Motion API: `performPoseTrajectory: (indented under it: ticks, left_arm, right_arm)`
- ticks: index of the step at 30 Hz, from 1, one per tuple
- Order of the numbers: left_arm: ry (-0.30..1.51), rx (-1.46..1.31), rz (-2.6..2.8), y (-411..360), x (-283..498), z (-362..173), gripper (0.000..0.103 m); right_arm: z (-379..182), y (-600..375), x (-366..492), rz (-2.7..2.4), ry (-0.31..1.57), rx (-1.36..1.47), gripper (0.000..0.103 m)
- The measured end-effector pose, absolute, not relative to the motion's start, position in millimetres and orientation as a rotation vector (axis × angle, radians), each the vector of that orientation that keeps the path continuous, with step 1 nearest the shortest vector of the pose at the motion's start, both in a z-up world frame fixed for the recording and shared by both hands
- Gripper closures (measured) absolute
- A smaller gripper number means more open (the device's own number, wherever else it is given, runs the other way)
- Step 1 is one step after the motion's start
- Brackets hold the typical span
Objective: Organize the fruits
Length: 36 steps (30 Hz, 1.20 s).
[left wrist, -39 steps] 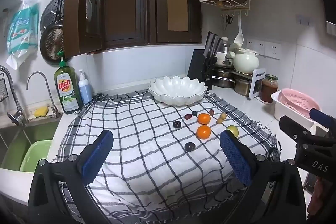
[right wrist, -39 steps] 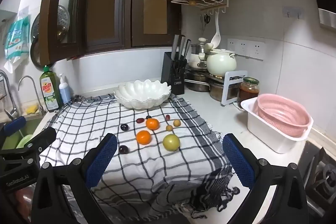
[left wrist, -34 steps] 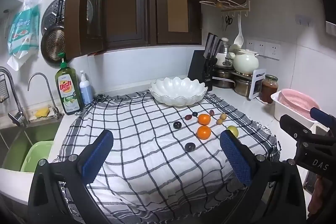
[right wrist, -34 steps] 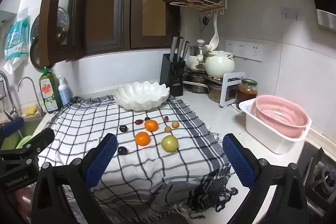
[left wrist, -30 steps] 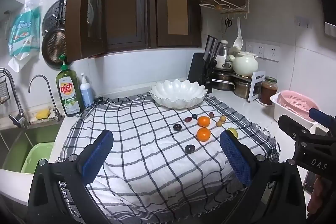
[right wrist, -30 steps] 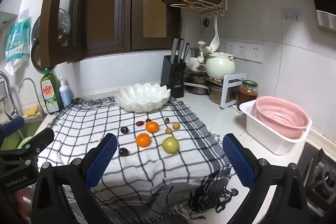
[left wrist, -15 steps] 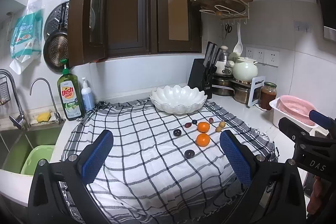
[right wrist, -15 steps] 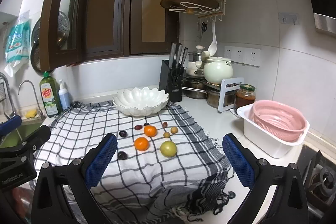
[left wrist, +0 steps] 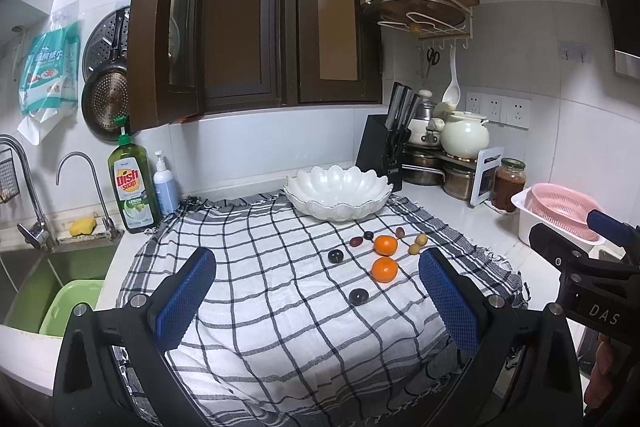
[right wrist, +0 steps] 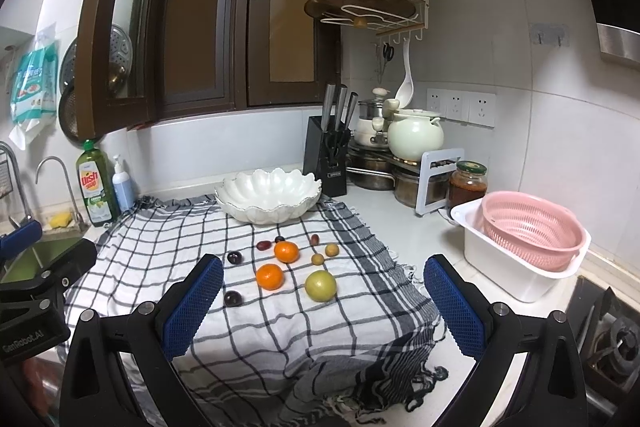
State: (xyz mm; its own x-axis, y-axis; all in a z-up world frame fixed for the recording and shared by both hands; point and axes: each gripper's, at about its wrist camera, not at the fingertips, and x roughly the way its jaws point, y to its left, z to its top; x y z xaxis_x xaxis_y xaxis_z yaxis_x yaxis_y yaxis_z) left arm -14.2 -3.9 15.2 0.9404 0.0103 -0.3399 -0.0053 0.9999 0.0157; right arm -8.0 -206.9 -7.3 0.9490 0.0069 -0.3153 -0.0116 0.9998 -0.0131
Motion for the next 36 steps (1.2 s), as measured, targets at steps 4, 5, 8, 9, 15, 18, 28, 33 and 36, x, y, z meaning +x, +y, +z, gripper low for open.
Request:
performPoseTrajectory:
  ticks: [4, 5, 8, 9, 15, 18, 28, 33, 36]
  left_arm:
    - [0.352, 0.007, 0.005, -4.9, -14.4, 14.1, 0.0]
    - [0.351, 0.007, 0.005, -5.7, -14.7, 14.7, 0.0]
    - [0.352, 0.009, 0.004, -7.0, -13.8, 15.5, 0.0]
    - [0.353, 0.008, 0.003, -7.7, -13.4, 16.0, 0.0]
    - [0.352, 0.008, 0.002, -8.2, -13.3, 16.2, 0.0]
    - [0.353, 0.008, 0.003, -8.0, -13.1, 16.6, 0.0]
    - [0.352, 0.009, 0.004, -9.6, -11.7, 17.2, 0.0]
    - [0.351, 0.01, 0.002, -9.8, -10.9, 17.7, 0.0]
    - [0.351, 0.009, 0.002, -9.0, -11.6, 17.5, 0.0]
  right_arm:
    - [-8.2, -206.8, -8.4, 0.007, 0.323, -0.013, 0.001]
    - [-7.3, -207.3, -8.3, 0.009, 0.323, -0.013, 0.001]
    - [-7.4, -207.5, -8.5, 0.011, 0.321, -0.015, 0.001]
    - [-7.1, -207.4, -8.2, 0.01, 0.322, -0.015, 0.001]
    - [-6.9, -207.5, -7.6, 0.011, 0.321, -0.015, 0.001]
    - [-7.0, -207.6, -7.6, 0.011, 0.321, -0.014, 0.001]
    - [-6.8, -207.0, -7.6, 0.009, 0.322, -0.015, 0.001]
    - [-7.5, -206.9, -7.3, 0.01, 0.321, -0.014, 0.001]
    - [-7.6, -206.7, -6.7, 0.009, 0.32, -0.016, 0.001]
